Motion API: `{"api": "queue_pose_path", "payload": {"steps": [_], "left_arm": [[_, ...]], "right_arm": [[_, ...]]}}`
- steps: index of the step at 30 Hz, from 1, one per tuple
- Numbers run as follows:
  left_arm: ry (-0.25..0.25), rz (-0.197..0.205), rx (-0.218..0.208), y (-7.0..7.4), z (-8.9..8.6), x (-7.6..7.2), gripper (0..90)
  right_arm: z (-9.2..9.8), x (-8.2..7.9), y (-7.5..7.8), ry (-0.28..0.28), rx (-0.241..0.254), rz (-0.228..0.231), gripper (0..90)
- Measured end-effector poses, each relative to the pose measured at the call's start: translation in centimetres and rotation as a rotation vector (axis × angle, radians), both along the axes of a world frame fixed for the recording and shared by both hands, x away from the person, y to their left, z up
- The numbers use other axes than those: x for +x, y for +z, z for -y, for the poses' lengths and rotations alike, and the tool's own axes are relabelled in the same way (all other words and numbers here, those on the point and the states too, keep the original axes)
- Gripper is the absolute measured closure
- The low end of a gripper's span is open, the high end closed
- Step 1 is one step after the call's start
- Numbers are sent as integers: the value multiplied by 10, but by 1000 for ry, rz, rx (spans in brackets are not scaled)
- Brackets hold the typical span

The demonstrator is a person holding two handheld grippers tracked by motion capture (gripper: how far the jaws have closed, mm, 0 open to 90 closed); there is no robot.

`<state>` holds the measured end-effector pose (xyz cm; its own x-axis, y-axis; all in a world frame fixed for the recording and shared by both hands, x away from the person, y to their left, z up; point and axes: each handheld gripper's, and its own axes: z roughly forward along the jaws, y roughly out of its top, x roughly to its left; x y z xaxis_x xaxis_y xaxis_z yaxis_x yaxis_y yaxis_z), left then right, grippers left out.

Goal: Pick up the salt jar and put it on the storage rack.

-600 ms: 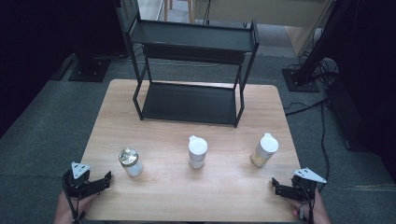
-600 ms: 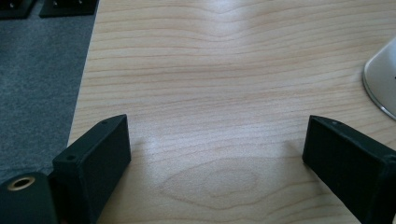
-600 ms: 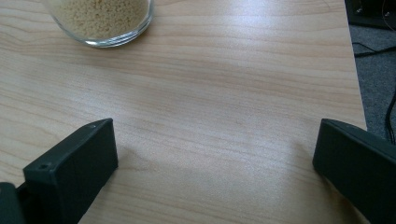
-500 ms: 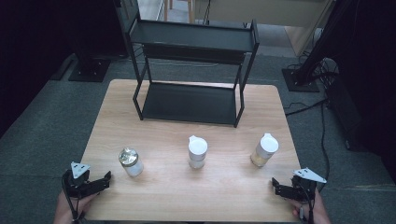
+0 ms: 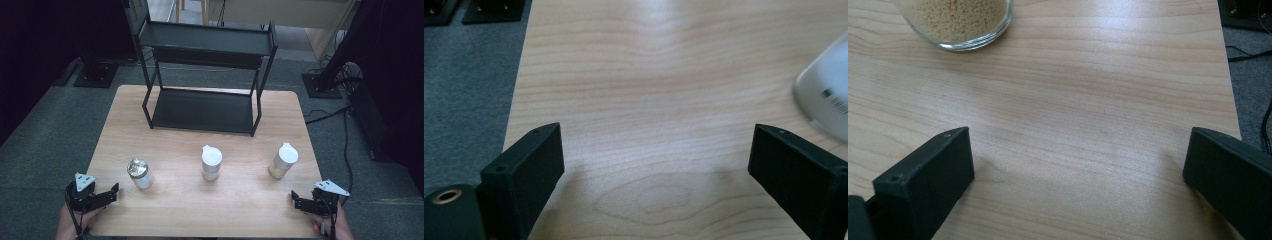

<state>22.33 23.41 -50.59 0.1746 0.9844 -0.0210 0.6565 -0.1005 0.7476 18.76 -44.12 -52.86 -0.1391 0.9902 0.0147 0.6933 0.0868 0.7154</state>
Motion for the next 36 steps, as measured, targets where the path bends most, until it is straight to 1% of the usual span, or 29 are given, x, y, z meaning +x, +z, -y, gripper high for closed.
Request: {"api": "queue_pose_path", "payload": {"steps": [3, 5, 8, 10, 13, 17, 22, 23, 24, 26, 28, 31, 32, 36], "left_arm": [[-11, 12, -15, 9, 3, -3, 80], [-31, 17, -22, 13, 7, -7, 80], [-58, 4, -12, 14, 15, -14, 80], [-76, -2, -19, 12, 19, -19, 80], [-88, -1, -31, 12, 26, -26, 80], [-96, 5, -35, 16, 33, -31, 80], [-109, 7, -48, 20, 42, -32, 80], [-122, 7, -49, 20, 47, -32, 80], [-122, 7, -49, 20, 47, -32, 80], [-139, 6, -40, 20, 52, -31, 80], [-150, 9, -39, 20, 59, -29, 80], [-155, 5, -36, 19, 63, -26, 80], [-168, -2, -39, 17, 66, -22, 81], [-177, -6, -40, 16, 72, -18, 81]], "right_arm": [[0, 0, 0, 0, 0, 0, 0], [0, 0, 0, 1, 0, 0, 0], [0, 0, 0, 0, 0, 0, 0], [0, 0, 0, 0, -1, 0, 0], [0, 0, 0, 0, 0, 0, 0], [0, 0, 0, 0, -1, 0, 0], [0, 0, 0, 1, -1, 0, 0], [0, 0, 0, 0, 0, 0, 0], [0, 0, 0, 1, -1, 0, 0], [0, 0, 0, 0, -1, 0, 0], [0, 0, 0, 0, -1, 0, 0], [0, 0, 0, 0, -1, 0, 0], [0, 0, 0, 1, -1, 0, 0], [0, 0, 0, 2, -1, 0, 0]]}}
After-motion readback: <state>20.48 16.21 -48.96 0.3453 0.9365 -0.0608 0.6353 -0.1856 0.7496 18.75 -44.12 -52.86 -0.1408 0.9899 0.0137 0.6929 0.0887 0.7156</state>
